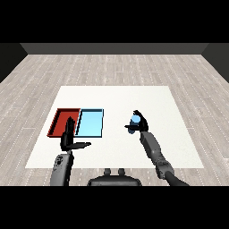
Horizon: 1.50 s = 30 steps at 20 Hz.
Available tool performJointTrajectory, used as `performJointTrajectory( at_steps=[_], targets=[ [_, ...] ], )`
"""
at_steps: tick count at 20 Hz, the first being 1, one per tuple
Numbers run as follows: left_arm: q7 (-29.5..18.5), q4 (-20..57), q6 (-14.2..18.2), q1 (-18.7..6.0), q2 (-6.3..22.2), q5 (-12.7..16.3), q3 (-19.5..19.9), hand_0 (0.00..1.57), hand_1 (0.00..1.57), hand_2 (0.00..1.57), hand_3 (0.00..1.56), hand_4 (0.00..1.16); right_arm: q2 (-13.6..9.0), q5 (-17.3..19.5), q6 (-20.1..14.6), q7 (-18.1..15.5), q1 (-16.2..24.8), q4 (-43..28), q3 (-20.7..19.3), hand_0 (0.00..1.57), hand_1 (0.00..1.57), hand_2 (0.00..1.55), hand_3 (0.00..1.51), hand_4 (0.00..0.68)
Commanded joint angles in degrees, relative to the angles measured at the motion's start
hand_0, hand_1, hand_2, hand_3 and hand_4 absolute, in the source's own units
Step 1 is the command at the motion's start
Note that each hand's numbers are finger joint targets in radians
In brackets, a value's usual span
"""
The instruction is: Pick the blue can and put it in the blue box
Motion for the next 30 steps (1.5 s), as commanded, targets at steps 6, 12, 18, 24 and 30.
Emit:
performJointTrajectory(
  at_steps=[6,12,18,24,30],
  targets=[
    [1.4,-3.4,2.1,1.7,-1.4,-2.2,-2.1,0.00,0.00,0.00,0.00,0.00,1.7,-0.3,-7.7,2.9,-1.6,0.5,3.0,1.46,1.46,1.46,1.44,0.543],
    [3.5,-1.1,1.8,-2.5,-0.2,-2.5,-1.2,0.00,0.00,0.00,0.00,0.00,1.1,2.4,-7.4,2.6,1.5,-7.3,3.6,1.46,1.46,1.47,1.32,0.448],
    [-1.2,2.5,-0.7,-1.4,0.2,-1.0,-0.4,0.00,0.00,0.00,0.00,0.00,1.6,7.1,-12.1,-0.1,1.8,-11.5,7.1,1.45,1.45,1.47,1.37,0.498],
    [1.8,2.4,-1.6,-2.3,-1.0,-2.2,-4.3,0.00,0.00,0.00,0.00,0.00,1.7,1.5,-14.1,5.7,1.6,-21.0,14.0,1.46,1.46,1.49,1.39,0.525],
    [3.8,3.9,1.3,-5.9,-2.6,-0.8,-6.8,0.00,0.00,0.00,0.00,0.00,1.7,4.1,-11.2,8.1,3.5,-26.7,13.9,1.44,1.44,1.47,1.34,0.556]
  ],
)
